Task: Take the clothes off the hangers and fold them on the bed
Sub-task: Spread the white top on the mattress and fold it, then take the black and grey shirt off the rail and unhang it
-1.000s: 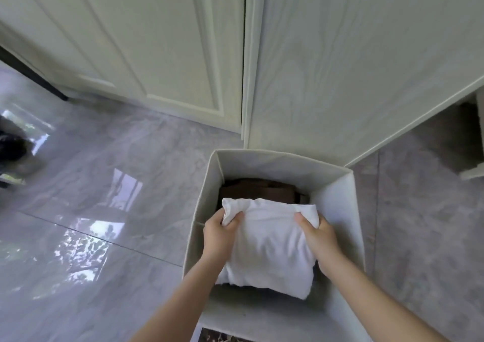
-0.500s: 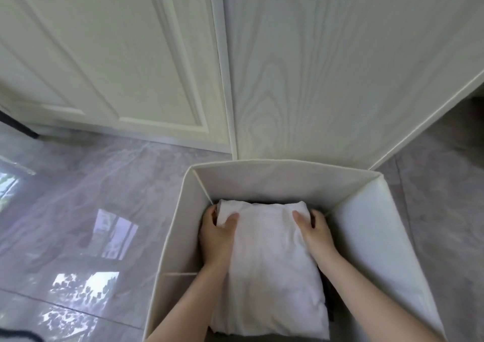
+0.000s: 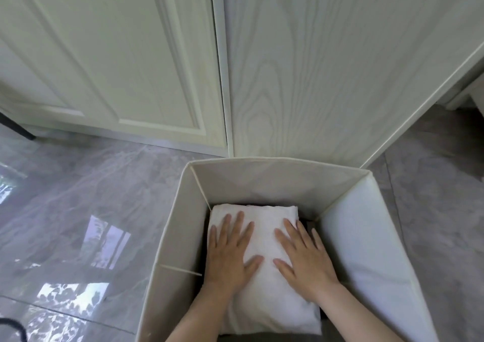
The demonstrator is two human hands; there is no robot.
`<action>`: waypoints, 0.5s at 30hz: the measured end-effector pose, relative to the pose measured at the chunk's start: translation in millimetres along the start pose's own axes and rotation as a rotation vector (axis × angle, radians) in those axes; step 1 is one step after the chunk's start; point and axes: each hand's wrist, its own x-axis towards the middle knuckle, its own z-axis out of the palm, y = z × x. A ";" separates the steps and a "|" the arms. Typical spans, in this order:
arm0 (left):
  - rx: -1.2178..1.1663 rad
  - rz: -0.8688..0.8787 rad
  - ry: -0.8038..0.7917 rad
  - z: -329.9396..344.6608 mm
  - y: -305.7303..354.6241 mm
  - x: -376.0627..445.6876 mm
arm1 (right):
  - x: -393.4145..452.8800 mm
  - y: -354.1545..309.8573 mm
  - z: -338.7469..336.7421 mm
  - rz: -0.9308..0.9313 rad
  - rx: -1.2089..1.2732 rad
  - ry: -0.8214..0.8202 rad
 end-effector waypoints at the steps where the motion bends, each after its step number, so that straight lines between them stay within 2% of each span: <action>1: 0.002 0.004 -0.006 1.7 -1.8 1.2 | 0.5 1.2 1.3 0.009 -0.014 -0.025; 6: -0.022 -0.006 -0.042 2.1 1.7 4.2 | 6.4 -0.1 -0.1 0.018 -0.084 -0.124; 9: -0.093 0.009 0.010 -19.7 4.8 7.0 | 8.7 -4.2 -24.4 -0.012 -0.055 -0.081; 12: -0.207 -0.026 0.099 -71.9 10.4 7.7 | 9.1 -12.5 -74.0 0.003 -0.002 0.024; 15: -0.404 -0.320 0.134 -159.9 18.6 1.5 | -0.6 -30.2 -152.1 -0.003 0.095 0.064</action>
